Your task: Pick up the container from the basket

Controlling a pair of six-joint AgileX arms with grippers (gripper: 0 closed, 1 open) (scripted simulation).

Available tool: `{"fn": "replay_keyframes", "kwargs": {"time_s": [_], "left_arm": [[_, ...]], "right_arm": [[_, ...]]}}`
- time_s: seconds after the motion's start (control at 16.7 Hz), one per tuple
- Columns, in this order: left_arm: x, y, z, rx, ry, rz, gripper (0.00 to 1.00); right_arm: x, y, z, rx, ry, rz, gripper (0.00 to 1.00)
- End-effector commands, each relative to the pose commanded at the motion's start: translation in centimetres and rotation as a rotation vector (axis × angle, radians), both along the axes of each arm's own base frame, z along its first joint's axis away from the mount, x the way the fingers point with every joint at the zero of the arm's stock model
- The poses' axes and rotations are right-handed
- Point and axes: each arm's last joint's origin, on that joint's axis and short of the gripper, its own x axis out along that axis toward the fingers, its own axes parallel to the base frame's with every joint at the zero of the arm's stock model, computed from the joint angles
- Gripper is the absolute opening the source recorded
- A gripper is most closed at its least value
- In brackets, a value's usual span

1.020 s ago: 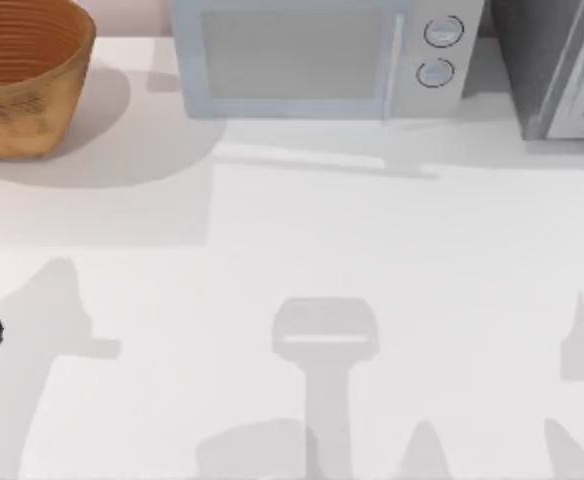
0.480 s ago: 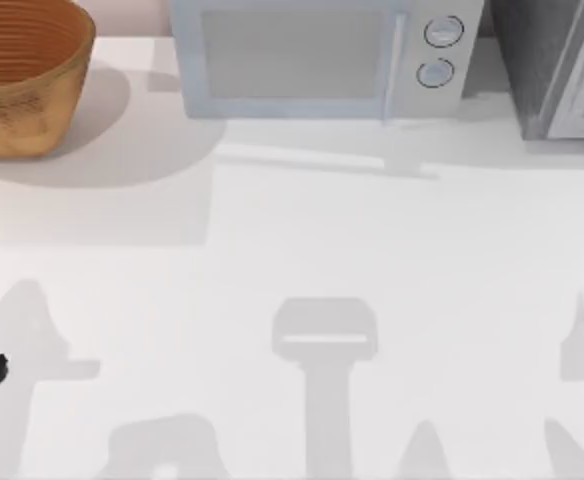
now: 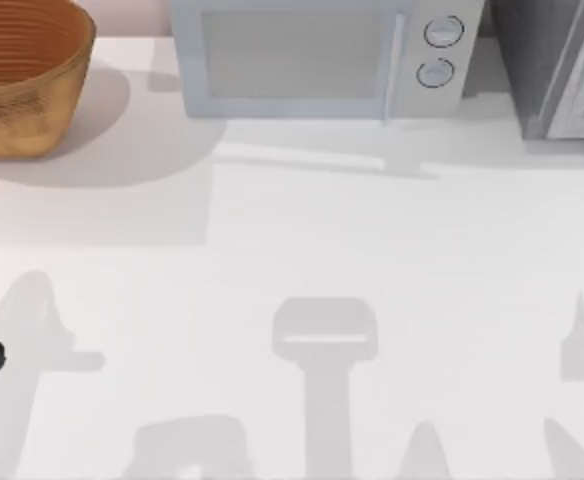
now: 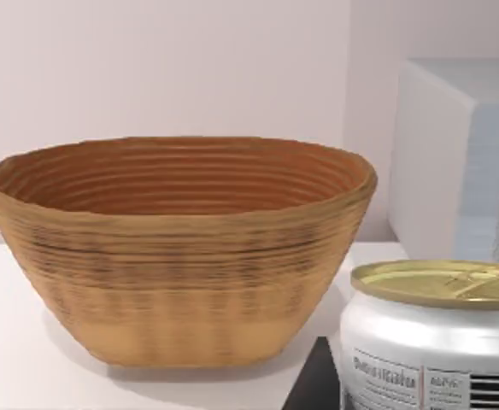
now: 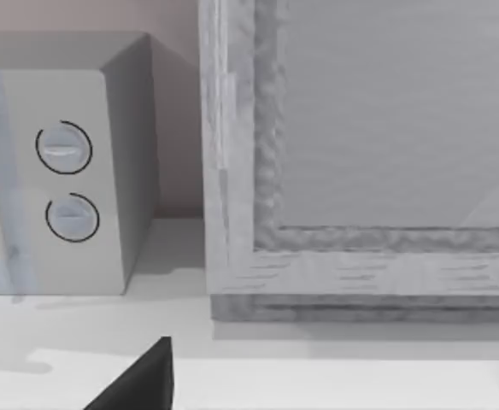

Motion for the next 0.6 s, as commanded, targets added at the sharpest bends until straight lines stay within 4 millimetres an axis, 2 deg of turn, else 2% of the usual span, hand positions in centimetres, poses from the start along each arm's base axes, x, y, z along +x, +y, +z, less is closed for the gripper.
{"fn": "replay_keyframes", "kwargs": {"time_s": [0.3, 0.6], "left_arm": [[1.7, -0.6, 4.7, -0.003, -0.081, -0.147, 0.00], [4.9, -1.6, 8.7, 0.005, -0.146, -0.320, 0.00]], "right_arm": [[0.0, 0.0, 0.0, 0.000, 0.000, 0.000, 1.00], [0.0, 0.0, 0.0, 0.000, 0.000, 0.000, 1.00]]}}
